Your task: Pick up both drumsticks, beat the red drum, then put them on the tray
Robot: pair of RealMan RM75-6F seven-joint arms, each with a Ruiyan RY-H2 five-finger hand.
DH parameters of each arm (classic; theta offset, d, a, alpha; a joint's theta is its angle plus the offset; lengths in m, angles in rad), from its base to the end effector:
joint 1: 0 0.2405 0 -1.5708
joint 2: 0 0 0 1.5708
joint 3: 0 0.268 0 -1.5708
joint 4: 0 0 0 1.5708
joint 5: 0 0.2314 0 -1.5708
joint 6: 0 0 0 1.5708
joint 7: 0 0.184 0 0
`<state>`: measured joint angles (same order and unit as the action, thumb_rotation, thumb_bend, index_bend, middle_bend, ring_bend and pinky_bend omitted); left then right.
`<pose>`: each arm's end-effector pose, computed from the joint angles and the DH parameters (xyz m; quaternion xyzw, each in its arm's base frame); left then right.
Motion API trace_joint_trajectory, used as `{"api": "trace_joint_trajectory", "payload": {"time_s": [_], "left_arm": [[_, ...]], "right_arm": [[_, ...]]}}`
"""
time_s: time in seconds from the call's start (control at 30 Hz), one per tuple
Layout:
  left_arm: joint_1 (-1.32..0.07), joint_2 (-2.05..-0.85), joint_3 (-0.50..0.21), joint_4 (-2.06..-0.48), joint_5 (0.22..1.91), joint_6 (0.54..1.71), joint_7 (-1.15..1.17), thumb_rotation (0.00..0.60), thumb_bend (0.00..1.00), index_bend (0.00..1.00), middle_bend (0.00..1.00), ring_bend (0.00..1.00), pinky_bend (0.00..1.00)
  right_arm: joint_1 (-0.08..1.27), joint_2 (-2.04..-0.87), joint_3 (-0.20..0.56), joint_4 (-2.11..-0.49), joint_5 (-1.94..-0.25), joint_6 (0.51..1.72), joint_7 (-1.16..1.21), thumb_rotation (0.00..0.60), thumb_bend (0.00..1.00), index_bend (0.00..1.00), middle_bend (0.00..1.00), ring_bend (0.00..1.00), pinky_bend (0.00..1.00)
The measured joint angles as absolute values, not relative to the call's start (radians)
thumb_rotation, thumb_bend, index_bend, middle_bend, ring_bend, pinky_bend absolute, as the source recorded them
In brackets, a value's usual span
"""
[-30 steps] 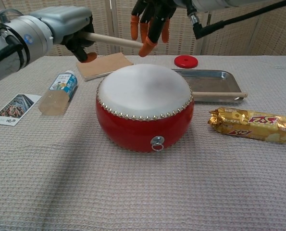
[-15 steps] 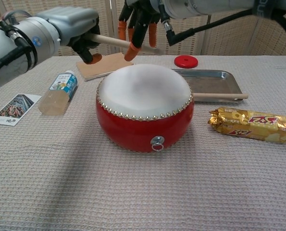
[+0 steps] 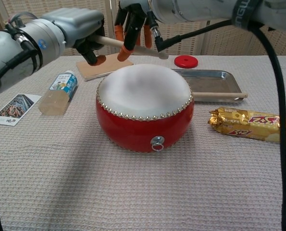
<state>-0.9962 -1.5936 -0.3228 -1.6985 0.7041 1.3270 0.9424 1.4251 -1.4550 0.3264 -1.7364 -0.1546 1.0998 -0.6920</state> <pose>-0.0274 0.4139 -0.0070 -0.6989 -0.2795 -0.3675 0.5462 0.0712 -0.4242 -0.0254 0.7348 -0.4138 0.3576 0.4012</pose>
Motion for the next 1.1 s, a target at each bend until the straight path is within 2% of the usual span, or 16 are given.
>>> {"api": "trace_joint_trajectory", "payload": {"time_s": [0.33, 0.5, 0.8, 1.1], "left_arm": [[-1.0, -1.604, -0.306, -1.685, 0.716, 1.335, 0.954, 0.6, 0.42, 0.92, 1.0, 1.0, 1.0], [-1.0, -1.607, -0.297, -1.677, 0.728, 1.339, 0.961, 0.6, 0.42, 0.87, 1.0, 0.95, 1.0], [-1.0, -1.606, -0.281, -1.666, 0.754, 1.339, 0.973, 0.6, 0.41, 0.72, 0.88, 0.83, 1.0], [-1.0, -1.613, -0.268, -1.647, 0.769, 1.33, 0.984, 0.6, 0.41, 0.52, 0.73, 0.7, 1.0]], "right_arm": [[1.421, -1.475, 0.339, -1.732, -0.156, 1.123, -0.725, 0.6, 0.27, 0.69, 0.7, 0.52, 0.58], [1.417, -1.487, 0.345, -1.727, -0.157, 1.136, -0.739, 0.6, 0.3, 0.72, 0.72, 0.53, 0.59], [1.413, -1.495, 0.35, -1.724, -0.158, 1.157, -0.778, 0.6, 0.3, 0.79, 0.76, 0.57, 0.6], [1.4, -1.497, 0.359, -1.723, -0.161, 1.158, -0.795, 0.6, 0.31, 0.83, 0.78, 0.59, 0.61]]}}
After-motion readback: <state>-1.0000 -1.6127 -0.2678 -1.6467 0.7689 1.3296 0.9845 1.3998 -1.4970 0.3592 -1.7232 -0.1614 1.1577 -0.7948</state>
